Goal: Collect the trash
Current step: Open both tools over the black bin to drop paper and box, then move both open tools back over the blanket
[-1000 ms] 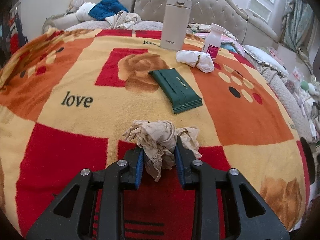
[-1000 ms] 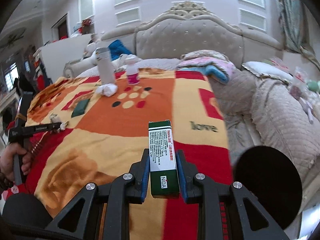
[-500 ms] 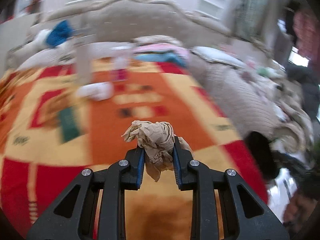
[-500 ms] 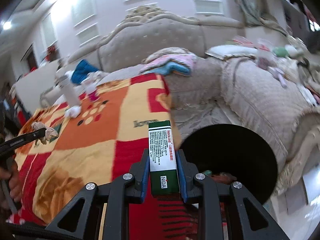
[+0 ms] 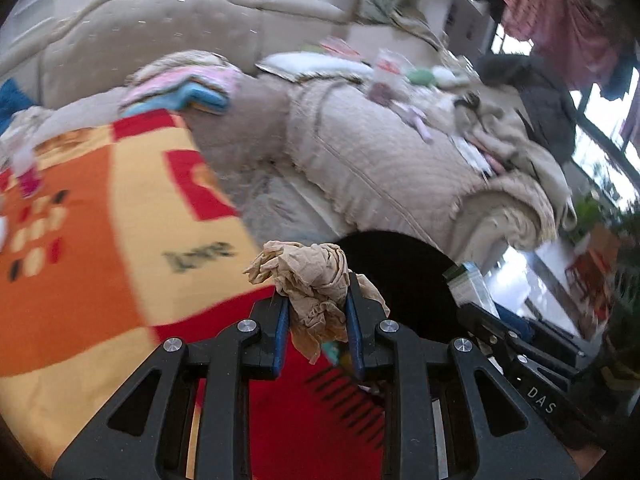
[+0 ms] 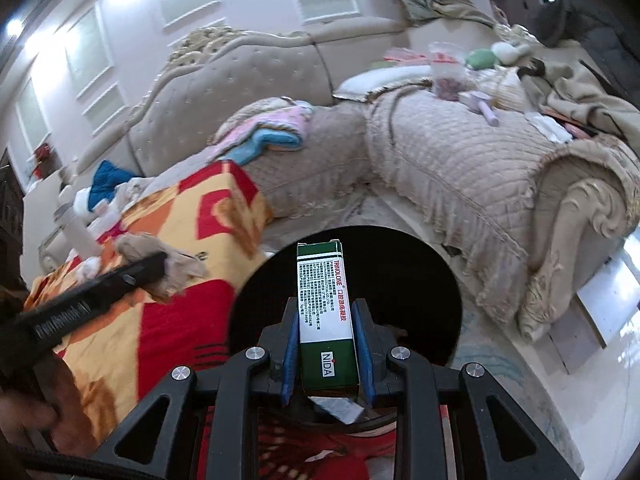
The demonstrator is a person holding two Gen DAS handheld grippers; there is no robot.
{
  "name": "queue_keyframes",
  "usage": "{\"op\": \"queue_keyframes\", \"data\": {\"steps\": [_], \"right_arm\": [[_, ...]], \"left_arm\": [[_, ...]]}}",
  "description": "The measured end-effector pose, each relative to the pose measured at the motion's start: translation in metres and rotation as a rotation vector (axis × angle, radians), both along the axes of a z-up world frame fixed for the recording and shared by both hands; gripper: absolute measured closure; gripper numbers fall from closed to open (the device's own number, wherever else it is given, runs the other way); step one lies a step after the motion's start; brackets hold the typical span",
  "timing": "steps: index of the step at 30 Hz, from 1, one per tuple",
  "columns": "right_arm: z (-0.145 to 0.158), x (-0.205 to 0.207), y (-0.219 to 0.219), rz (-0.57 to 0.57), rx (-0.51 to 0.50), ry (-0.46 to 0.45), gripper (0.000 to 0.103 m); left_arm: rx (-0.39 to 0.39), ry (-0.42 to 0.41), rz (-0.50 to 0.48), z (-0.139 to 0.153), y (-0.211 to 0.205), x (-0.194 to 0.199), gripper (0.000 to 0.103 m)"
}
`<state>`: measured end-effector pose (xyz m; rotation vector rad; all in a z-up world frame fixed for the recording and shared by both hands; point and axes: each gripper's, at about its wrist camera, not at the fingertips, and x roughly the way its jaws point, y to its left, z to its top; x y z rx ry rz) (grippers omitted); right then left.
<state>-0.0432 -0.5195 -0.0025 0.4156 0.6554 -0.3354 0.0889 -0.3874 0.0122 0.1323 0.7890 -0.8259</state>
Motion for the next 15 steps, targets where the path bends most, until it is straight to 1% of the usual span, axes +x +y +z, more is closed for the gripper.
{"op": "queue_keyframes", "data": {"steps": [2, 4, 5, 6, 7, 8, 9, 10, 11, 12, 15], "right_arm": [[-0.004, 0.007, -0.005, -0.009, -0.001, 0.01, 0.079], [-0.009, 0.016, -0.01, -0.02, -0.001, 0.037, 0.079], [-0.012, 0.02, -0.012, -0.022, 0.003, 0.047, 0.079], [-0.016, 0.023, -0.015, -0.025, 0.01, 0.057, 0.079], [-0.018, 0.025, -0.018, -0.03, 0.018, 0.066, 0.079], [-0.021, 0.027, -0.021, -0.032, 0.029, 0.074, 0.074], [-0.023, 0.029, -0.023, -0.032, 0.039, 0.077, 0.068], [-0.026, 0.03, -0.026, -0.032, 0.053, 0.08, 0.055], [-0.027, 0.031, -0.024, -0.037, 0.053, 0.079, 0.051], [-0.027, 0.03, -0.025, -0.053, 0.043, 0.079, 0.05], [-0.026, 0.028, -0.026, -0.076, 0.04, 0.08, 0.05]], "left_arm": [[0.024, 0.004, -0.049, -0.008, -0.019, -0.001, 0.081], [0.048, -0.014, -0.084, -0.013, -0.029, -0.004, 0.08], [0.071, -0.036, -0.091, -0.014, -0.034, -0.004, 0.079], [0.077, -0.04, -0.089, -0.015, -0.036, -0.003, 0.078], [0.076, -0.021, -0.093, -0.016, -0.037, 0.0, 0.076], [0.069, -0.002, -0.096, -0.016, -0.037, 0.002, 0.074], [0.058, 0.016, -0.094, -0.016, -0.035, 0.004, 0.067], [0.046, 0.029, -0.087, -0.016, -0.033, 0.006, 0.06], [0.031, 0.039, -0.078, -0.015, -0.03, 0.007, 0.043], [0.01, 0.045, -0.07, -0.013, -0.027, 0.008, 0.036], [-0.018, 0.04, -0.028, -0.008, -0.017, 0.011, 0.036]]}}
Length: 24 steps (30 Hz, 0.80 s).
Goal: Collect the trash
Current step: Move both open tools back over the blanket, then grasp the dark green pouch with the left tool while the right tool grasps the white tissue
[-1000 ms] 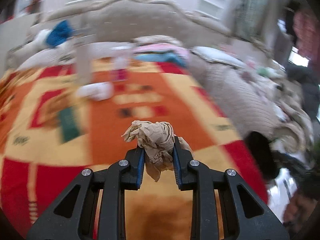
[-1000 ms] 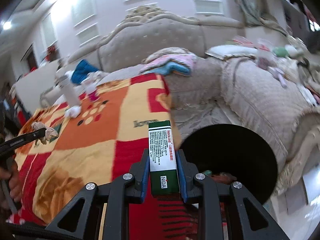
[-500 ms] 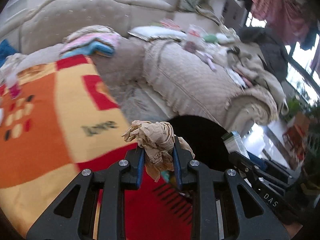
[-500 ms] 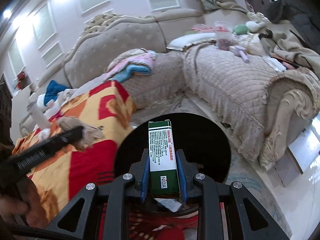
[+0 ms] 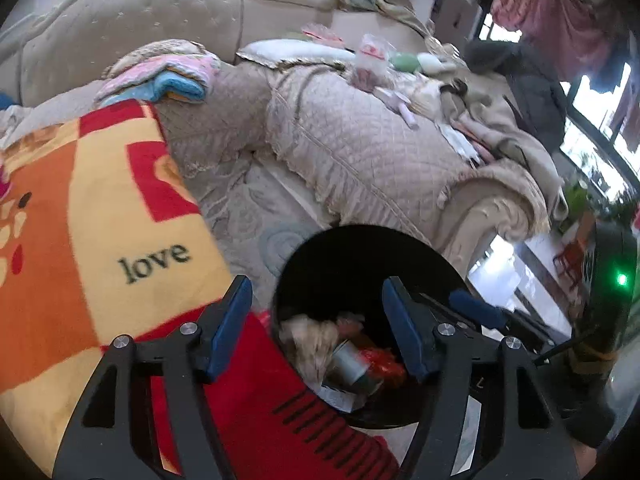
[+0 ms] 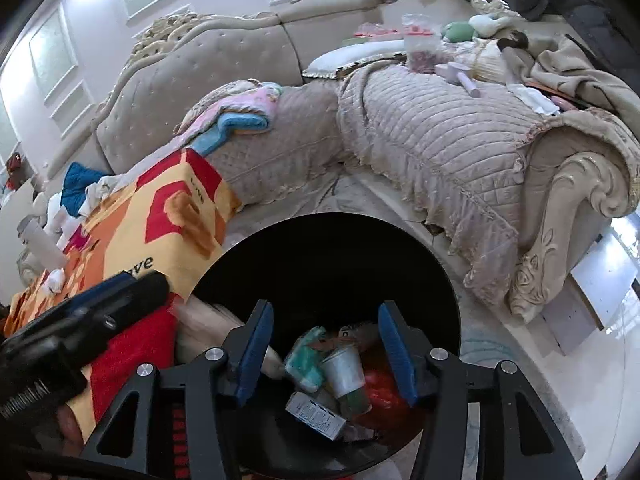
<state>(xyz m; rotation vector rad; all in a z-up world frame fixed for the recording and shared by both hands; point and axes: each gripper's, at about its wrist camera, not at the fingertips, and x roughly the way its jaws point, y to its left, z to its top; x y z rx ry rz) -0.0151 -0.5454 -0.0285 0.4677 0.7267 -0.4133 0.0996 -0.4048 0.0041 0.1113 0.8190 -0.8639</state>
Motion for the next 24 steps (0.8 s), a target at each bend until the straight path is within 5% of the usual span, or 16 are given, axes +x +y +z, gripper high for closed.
{"op": "queue_keyframes", "data": {"steps": [6, 11, 16, 21, 24], "right_arm": [[0.014, 0.001, 0.014, -0.021, -0.058, -0.027, 0.05], [0.028, 0.02, 0.061, 0.073, -0.032, -0.083, 0.05], [0.037, 0.052, 0.133, 0.267, -0.036, -0.117, 0.049], [0.032, 0.08, 0.196, 0.434, -0.071, -0.099, 0.049], [0.03, 0.091, 0.223, 0.492, -0.088, -0.105, 0.049]], "left_arm": [[-0.08, 0.047, 0.196, 0.013, 0.06, 0.015, 0.036], [-0.133, 0.009, 0.349, 0.035, 0.14, 0.023, 0.036], [-0.049, -0.085, 0.565, 0.042, 0.257, 0.056, 0.036], [0.054, -0.025, 0.781, 0.015, 0.363, 0.104, 0.036], [0.097, 0.015, 0.798, -0.006, 0.381, 0.127, 0.036]]}}
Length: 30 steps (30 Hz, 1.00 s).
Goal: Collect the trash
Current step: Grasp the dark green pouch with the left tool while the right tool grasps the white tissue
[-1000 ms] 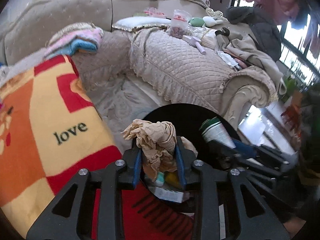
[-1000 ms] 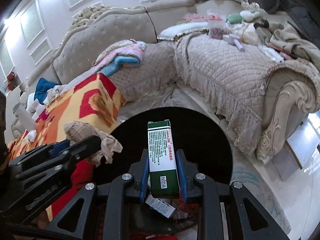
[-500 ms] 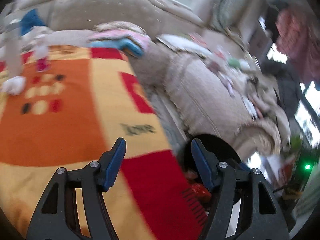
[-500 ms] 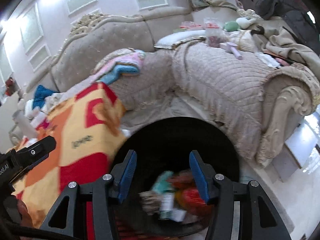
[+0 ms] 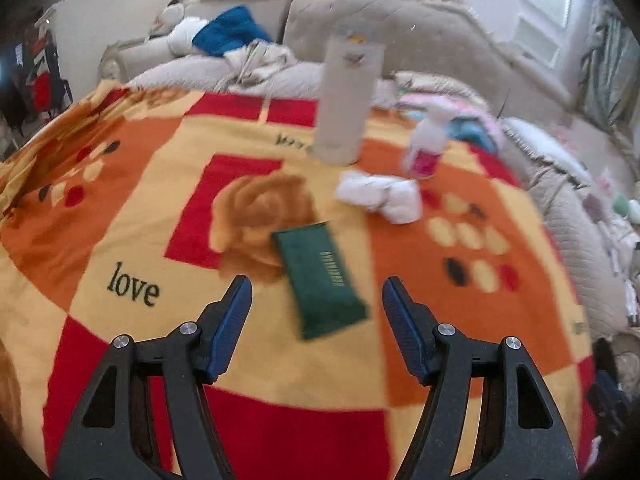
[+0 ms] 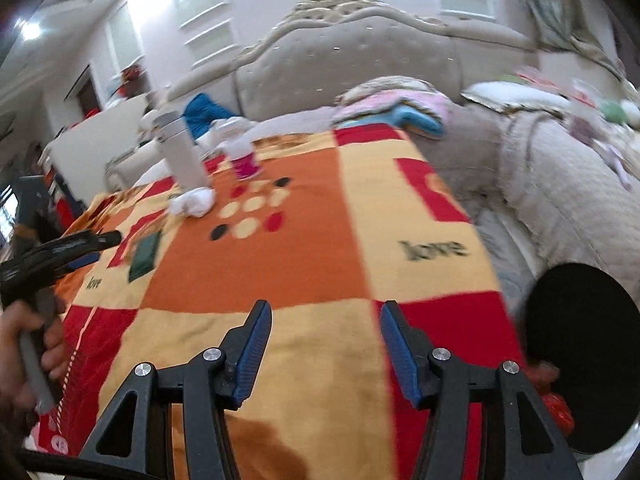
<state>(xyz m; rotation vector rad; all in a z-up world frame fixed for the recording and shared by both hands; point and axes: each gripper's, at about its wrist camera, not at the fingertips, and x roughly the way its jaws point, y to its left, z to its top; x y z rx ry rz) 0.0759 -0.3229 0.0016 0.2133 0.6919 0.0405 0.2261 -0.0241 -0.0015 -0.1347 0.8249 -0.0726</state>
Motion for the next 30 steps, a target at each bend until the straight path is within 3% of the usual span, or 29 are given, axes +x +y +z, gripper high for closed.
{"op": "queue_keyframes", "data": {"steps": [2, 6, 9, 10, 11, 14, 19, 27, 28, 29, 30], "right_arm": [[-0.002, 0.002, 0.012, 0.02, -0.007, -0.008, 0.049], [0.0, 0.007, 0.035, 0.058, -0.054, -0.024, 0.049], [0.006, 0.015, 0.047, 0.101, -0.059, -0.063, 0.047], [0.008, 0.029, 0.054, 0.144, -0.078, -0.068, 0.046], [0.009, 0.039, 0.059, 0.168, -0.094, -0.065, 0.046], [0.014, 0.099, 0.088, 0.332, -0.128, -0.04, 0.04], [0.01, 0.19, 0.141, 0.521, -0.147, -0.019, 0.038], [-0.019, 0.283, 0.194, 0.581, -0.321, 0.08, 0.037], [-0.024, 0.288, 0.199, 0.596, -0.341, 0.1, 0.039], [-0.029, 0.29, 0.202, 0.591, -0.358, 0.127, 0.051], [-0.03, 0.292, 0.202, 0.593, -0.342, 0.143, 0.057]], "left_arm": [[-0.028, 0.023, -0.029, -0.01, -0.005, 0.011, 0.036], [0.051, 0.03, -0.005, -0.025, -0.018, 0.03, 0.036], [0.043, 0.072, 0.01, -0.037, -0.016, 0.042, 0.038], [0.032, 0.058, 0.017, -0.035, -0.01, 0.04, 0.042], [0.032, 0.057, 0.026, -0.034, -0.007, 0.039, 0.064], [0.033, 0.056, 0.037, -0.034, 0.01, 0.021, 0.065], [-0.049, 0.054, 0.007, -0.035, 0.041, -0.022, 0.065], [-0.065, 0.052, 0.034, -0.035, 0.042, -0.019, 0.065], [-0.065, 0.052, 0.035, -0.035, 0.042, -0.019, 0.065], [-0.066, 0.052, 0.036, -0.035, 0.043, -0.019, 0.065], [-0.069, 0.052, 0.037, -0.035, 0.043, -0.018, 0.066]]}}
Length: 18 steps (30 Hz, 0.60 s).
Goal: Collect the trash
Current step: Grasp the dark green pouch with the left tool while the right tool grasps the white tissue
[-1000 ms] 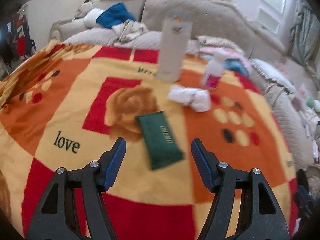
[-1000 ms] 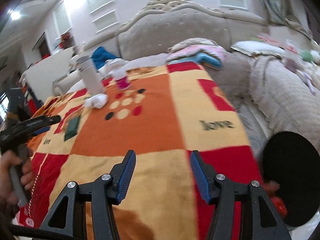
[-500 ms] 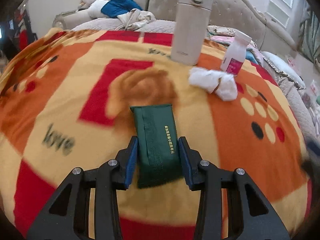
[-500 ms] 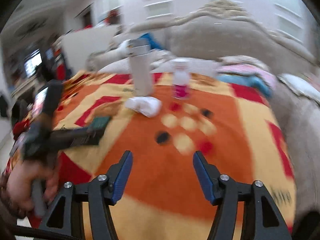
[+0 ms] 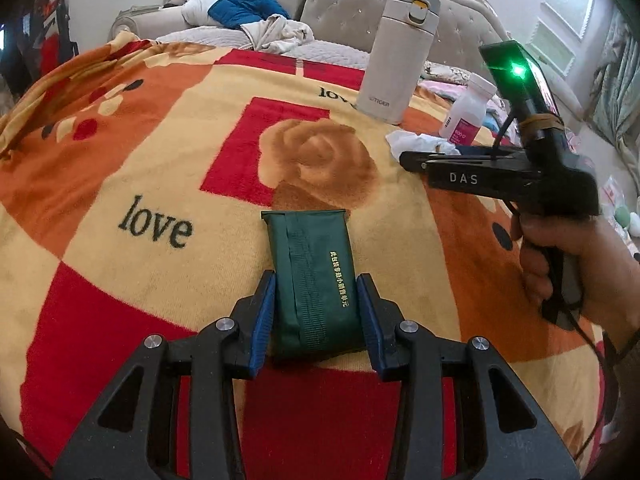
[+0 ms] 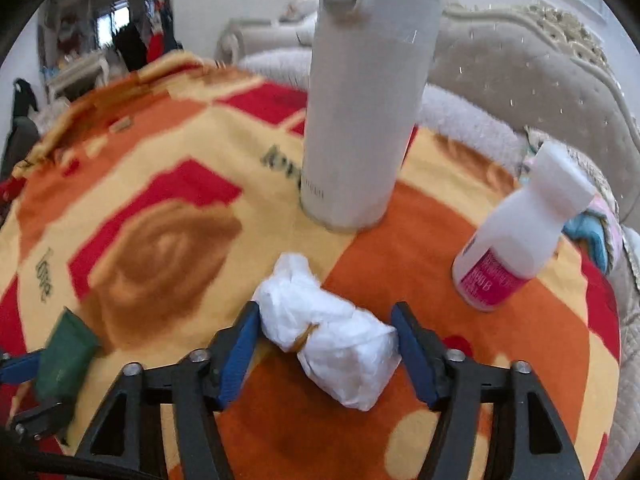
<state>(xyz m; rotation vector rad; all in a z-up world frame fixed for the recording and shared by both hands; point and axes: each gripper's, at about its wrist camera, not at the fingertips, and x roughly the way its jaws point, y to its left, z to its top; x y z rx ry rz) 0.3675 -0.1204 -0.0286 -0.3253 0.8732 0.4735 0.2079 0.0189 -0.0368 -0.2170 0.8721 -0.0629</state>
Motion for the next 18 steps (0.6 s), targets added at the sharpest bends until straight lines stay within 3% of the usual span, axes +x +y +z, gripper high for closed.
{"op": "queue_keyframes", "data": {"steps": [2, 6, 9, 15, 18], "right_arm": [[0.008, -0.008, -0.005, -0.013, 0.063, 0.006, 0.065], [0.028, -0.051, -0.023, -0.056, 0.135, -0.023, 0.065], [0.037, -0.107, -0.047, -0.095, 0.175, -0.032, 0.065], [0.026, -0.219, -0.089, -0.197, 0.214, -0.068, 0.065], [0.012, -0.264, -0.116, -0.272, 0.269, -0.072, 0.065]], "left_arm": [[0.001, 0.0, 0.001, 0.0, 0.0, 0.001, 0.066], [0.002, 0.001, 0.001, 0.0, 0.0, 0.001, 0.066], [-0.001, 0.0, 0.001, 0.0, 0.0, 0.001, 0.066], [0.042, 0.003, 0.0, 0.0, -0.005, 0.002, 0.066], [0.101, 0.012, -0.023, 0.002, -0.016, -0.005, 0.066]]}}
